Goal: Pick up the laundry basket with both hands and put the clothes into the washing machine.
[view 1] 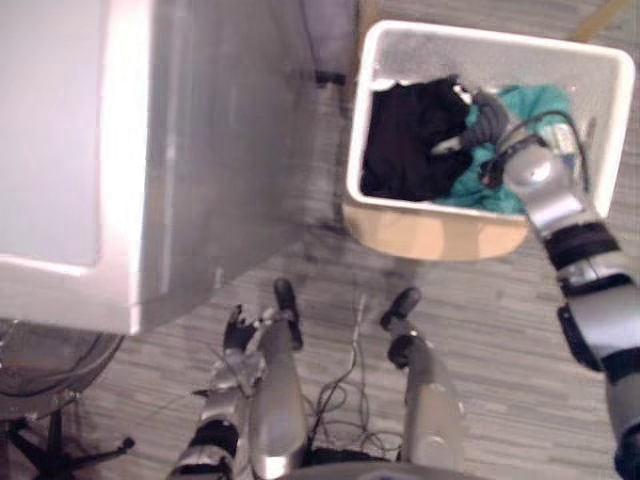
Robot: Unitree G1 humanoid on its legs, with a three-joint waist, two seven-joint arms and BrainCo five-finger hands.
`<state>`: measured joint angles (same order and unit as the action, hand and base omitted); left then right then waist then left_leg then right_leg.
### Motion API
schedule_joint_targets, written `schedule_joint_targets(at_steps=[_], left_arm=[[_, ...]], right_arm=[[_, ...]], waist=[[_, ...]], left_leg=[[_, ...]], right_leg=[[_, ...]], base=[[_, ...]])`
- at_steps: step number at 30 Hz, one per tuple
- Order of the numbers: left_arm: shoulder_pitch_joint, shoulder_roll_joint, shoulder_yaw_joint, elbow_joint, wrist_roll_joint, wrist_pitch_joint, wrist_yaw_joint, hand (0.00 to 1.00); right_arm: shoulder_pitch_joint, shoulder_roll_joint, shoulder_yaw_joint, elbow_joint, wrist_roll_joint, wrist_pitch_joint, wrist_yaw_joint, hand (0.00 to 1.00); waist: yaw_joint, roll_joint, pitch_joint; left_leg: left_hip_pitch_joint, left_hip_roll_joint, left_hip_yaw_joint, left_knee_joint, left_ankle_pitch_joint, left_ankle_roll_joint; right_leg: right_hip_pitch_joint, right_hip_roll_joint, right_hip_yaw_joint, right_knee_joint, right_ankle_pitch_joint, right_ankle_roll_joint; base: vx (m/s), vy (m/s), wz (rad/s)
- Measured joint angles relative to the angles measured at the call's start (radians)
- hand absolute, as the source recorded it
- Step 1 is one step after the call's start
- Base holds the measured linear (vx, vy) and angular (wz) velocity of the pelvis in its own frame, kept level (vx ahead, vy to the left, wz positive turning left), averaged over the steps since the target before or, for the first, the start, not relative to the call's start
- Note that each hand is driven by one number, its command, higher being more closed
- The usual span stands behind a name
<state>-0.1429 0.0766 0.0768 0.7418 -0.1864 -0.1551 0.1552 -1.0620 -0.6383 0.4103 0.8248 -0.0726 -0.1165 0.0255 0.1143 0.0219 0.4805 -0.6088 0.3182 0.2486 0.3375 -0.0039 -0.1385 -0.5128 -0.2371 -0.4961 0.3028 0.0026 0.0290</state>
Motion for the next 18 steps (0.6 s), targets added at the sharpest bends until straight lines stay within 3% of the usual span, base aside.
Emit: schedule_joint_targets(at_steps=[1, 3, 5, 8, 18], left_arm=[[0.003, -0.015, -0.006, -0.005, -0.001, -0.008, 0.000, 0.00], [-0.006, -0.016, -0.010, -0.014, -0.005, -0.006, 0.000, 0.00], [-0.006, -0.016, -0.028, -0.039, -0.016, -0.007, 0.001, 0.00], [0.001, -0.018, -0.025, -0.046, -0.027, -0.006, 0.007, 0.00], [0.001, -0.036, -0.005, -0.069, -0.043, -0.005, 0.022, 0.00]], right_arm=[[0.000, -0.004, -0.001, 0.017, 0.000, 0.009, -0.001, 0.00], [0.004, -0.017, -0.010, 0.022, 0.001, 0.012, -0.006, 0.00], [-0.003, -0.024, -0.016, 0.026, 0.001, 0.012, -0.008, 0.00], [-0.032, 0.035, -0.012, 0.024, 0.004, 0.005, -0.006, 0.00], [-0.034, 0.065, -0.009, 0.040, 0.005, 0.010, -0.005, 0.00]], waist=[[0.002, 0.004, -0.002], [-0.012, -0.014, -0.001], [0.009, -0.017, -0.003], [0.038, -0.017, -0.003], [0.034, -0.018, -0.003]], left_leg=[[0.034, -0.022, 0.000, -0.142, 0.105, 0.045], [0.034, -0.046, 0.000, -0.139, 0.111, 0.040], [0.029, -0.055, 0.001, -0.133, 0.111, 0.040], [0.026, -0.054, 0.000, -0.126, 0.111, 0.040], [-0.017, -0.037, -0.029, -0.126, 0.111, 0.040]], right_leg=[[0.000, 0.001, 0.000, 0.034, -0.008, 0.008], [-0.003, -0.033, -0.005, 0.081, -0.034, 0.033], [-0.001, -0.047, -0.015, 0.089, -0.034, 0.033], [0.001, -0.051, -0.026, 0.104, -0.048, 0.031], [-0.045, -0.062, -0.067, 0.194, -0.053, 0.023]], base=[[0.09, 0.169, -0.29], [0.12, 0.150, 0.20], [0.11, 0.048, 0.30], [0.06, -0.027, 0.05], [0.02, -0.038, 0.08]])
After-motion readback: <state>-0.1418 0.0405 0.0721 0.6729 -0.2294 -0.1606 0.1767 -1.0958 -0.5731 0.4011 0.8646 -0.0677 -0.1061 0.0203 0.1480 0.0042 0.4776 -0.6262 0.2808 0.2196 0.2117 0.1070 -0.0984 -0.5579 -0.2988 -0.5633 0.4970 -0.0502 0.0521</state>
